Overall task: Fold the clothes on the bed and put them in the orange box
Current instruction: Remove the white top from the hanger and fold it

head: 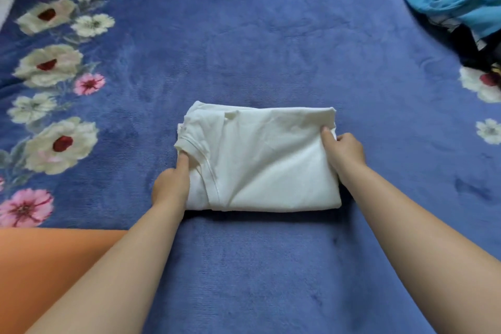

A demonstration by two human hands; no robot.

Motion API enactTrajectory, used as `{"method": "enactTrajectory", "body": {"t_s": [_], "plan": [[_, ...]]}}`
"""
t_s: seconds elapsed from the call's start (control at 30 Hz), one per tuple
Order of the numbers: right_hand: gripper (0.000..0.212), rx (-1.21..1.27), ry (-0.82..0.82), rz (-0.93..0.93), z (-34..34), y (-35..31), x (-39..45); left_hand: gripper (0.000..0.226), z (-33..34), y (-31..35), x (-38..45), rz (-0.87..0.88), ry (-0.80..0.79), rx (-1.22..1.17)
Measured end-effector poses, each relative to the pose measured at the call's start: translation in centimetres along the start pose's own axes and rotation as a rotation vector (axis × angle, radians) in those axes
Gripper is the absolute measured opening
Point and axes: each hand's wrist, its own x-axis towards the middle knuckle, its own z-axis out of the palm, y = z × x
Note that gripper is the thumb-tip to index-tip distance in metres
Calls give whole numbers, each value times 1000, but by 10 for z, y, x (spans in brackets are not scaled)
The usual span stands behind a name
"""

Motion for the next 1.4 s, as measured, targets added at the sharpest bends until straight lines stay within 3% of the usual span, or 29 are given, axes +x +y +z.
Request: {"method": "enactTrajectory", "body": {"t_s": [0.1,0.17,0.2,0.27,0.3,0.37,0.43,0.5,0.53,0.57,0.6,0.73,0.77,0.9,1.03,1.13,1.17,1.27,1.4], "plan": [[45,86,-178,13,-9,8,-5,100,-7,5,4,-103,-181,-282],[37,321,-341,74,-11,19,-13,117,-5,5,0,-144,-308,-359],[33,410,-419,95,-11,25,-20,105,-1,4,-3,-141,-327,-408],[33,549,-490,108,-12,38,-36,58,6,7,-15,-117,-297,-476],[42,622,-504,93,-12,44,-44,46,8,8,-21,-124,-303,-494],[81,733,-548,76,-17,54,-58,33,8,9,-36,-96,-360,-541],[95,822,-589,82,-29,60,-72,24,1,5,-52,-41,-403,-554],[78,900,-610,99,-50,61,-90,17,-10,0,-73,-6,-461,-574],[53,923,-627,101,-61,61,-96,13,-15,-1,-83,21,-505,-586],[26,914,-621,107,-74,57,-102,10,-20,-1,-94,45,-540,-590],[21,922,-602,92,-86,56,-107,12,-26,-1,-104,60,-580,-615],[29,816,-639,-48,-130,32,-142,34,-56,4,-145,144,-708,-741],[20,823,-636,-63,-138,24,-152,35,-68,6,-156,166,-729,-769],[52,853,-752,-133,-159,-13,-200,36,-130,4,-201,259,-774,-905],[31,824,-832,-247,-168,-47,-247,29,-194,-6,-232,371,-743,-1127],[24,769,-902,-341,-169,-75,-282,61,-248,-22,-242,402,-892,-1255],[25,748,-939,-365,-165,-84,-295,73,-263,-29,-241,402,-891,-1270],[61,693,-1011,-398,-143,-107,-324,94,-304,-52,-229,321,-708,-1175],[65,639,-1018,-383,-85,-130,-360,80,-359,-73,-211,335,-572,-1008]]}}
